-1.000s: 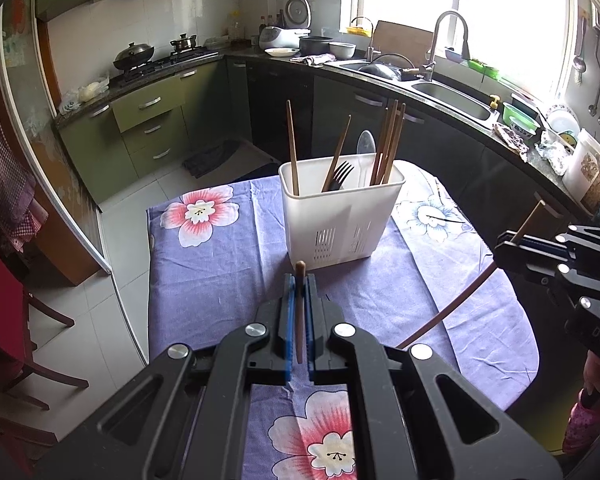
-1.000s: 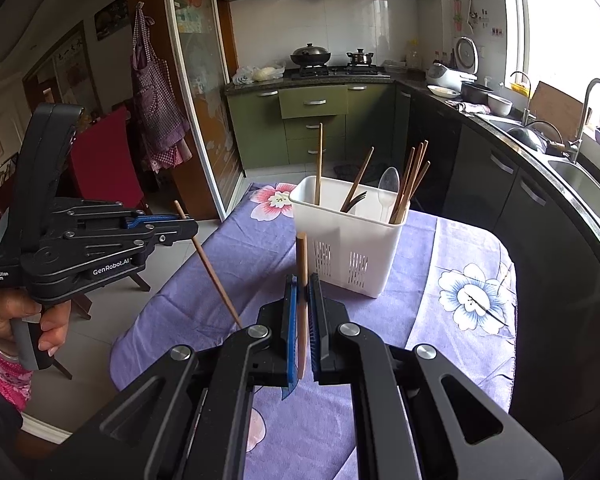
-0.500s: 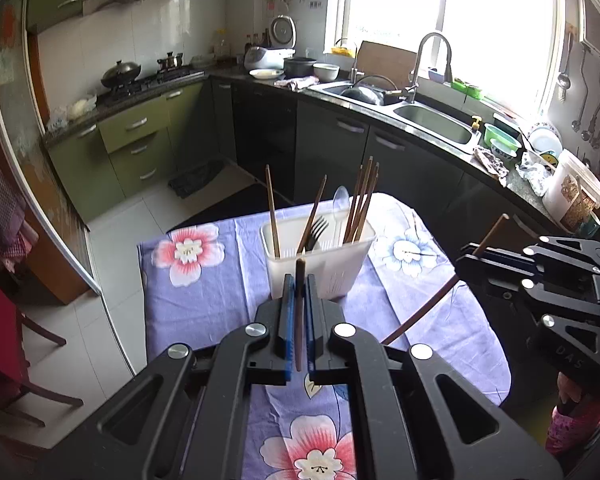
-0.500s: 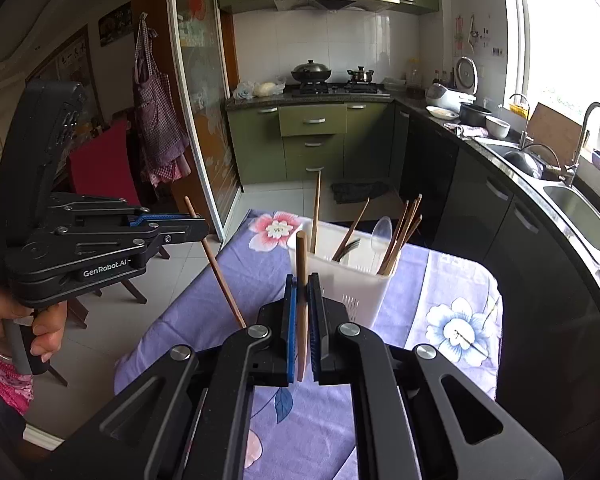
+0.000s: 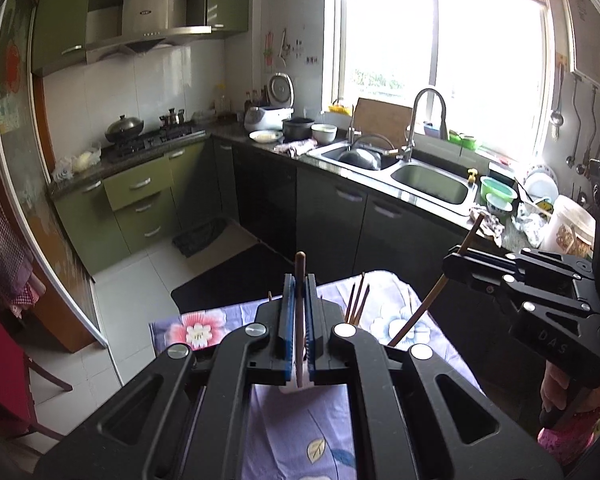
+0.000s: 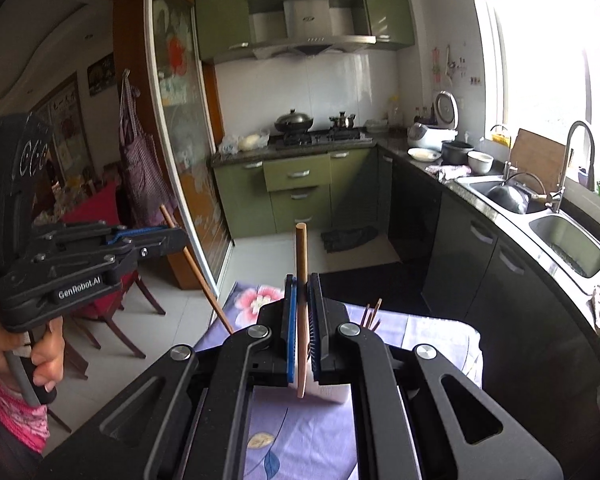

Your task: Organize utensils

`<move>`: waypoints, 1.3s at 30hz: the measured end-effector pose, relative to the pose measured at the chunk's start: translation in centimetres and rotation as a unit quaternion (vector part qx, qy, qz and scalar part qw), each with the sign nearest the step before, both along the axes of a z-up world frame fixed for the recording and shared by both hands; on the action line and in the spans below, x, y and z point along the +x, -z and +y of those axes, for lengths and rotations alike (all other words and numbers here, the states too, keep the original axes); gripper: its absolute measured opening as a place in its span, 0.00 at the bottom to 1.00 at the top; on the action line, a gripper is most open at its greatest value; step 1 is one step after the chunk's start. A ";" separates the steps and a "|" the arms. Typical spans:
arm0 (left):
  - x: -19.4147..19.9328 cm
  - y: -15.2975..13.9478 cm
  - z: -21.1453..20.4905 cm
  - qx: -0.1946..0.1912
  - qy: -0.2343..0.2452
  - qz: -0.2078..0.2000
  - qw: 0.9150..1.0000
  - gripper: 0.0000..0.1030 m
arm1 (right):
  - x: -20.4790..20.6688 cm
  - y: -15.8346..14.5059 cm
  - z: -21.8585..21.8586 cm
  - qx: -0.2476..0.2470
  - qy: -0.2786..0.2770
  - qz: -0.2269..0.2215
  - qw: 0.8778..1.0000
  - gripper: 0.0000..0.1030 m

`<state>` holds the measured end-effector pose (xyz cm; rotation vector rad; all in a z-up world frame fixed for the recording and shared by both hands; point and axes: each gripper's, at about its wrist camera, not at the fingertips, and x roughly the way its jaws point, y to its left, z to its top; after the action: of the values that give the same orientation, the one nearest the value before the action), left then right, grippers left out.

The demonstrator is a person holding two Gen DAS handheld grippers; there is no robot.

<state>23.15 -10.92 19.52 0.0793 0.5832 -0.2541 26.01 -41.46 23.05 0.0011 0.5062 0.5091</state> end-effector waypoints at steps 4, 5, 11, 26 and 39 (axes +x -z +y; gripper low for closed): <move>2.1 -0.4 -0.6 0.005 -0.017 -0.024 1.000 0.04 | 2.4 -0.8 -0.4 0.006 0.021 -0.013 1.000 0.06; 2.8 -0.2 -0.7 0.006 -0.022 -0.028 0.999 0.04 | 3.0 -0.7 -0.3 0.004 0.025 -0.014 1.000 0.06; 5.7 2.9 -1.1 0.012 -0.026 -0.008 1.000 0.04 | 6.9 1.7 -0.2 -0.002 0.033 0.002 0.999 0.06; 7.4 12.4 -0.6 0.014 -0.014 0.060 0.998 0.08 | 9.3 12.6 2.0 -0.022 0.001 0.084 0.996 0.20; -4.8 14.5 1.7 -0.004 -0.059 -0.057 0.997 0.80 | -5.3 15.5 -1.8 -0.022 0.047 0.010 0.999 0.57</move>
<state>18.35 -9.26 5.05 0.0515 0.4718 -0.1366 20.72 -43.21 7.57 -0.0110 0.5345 0.4060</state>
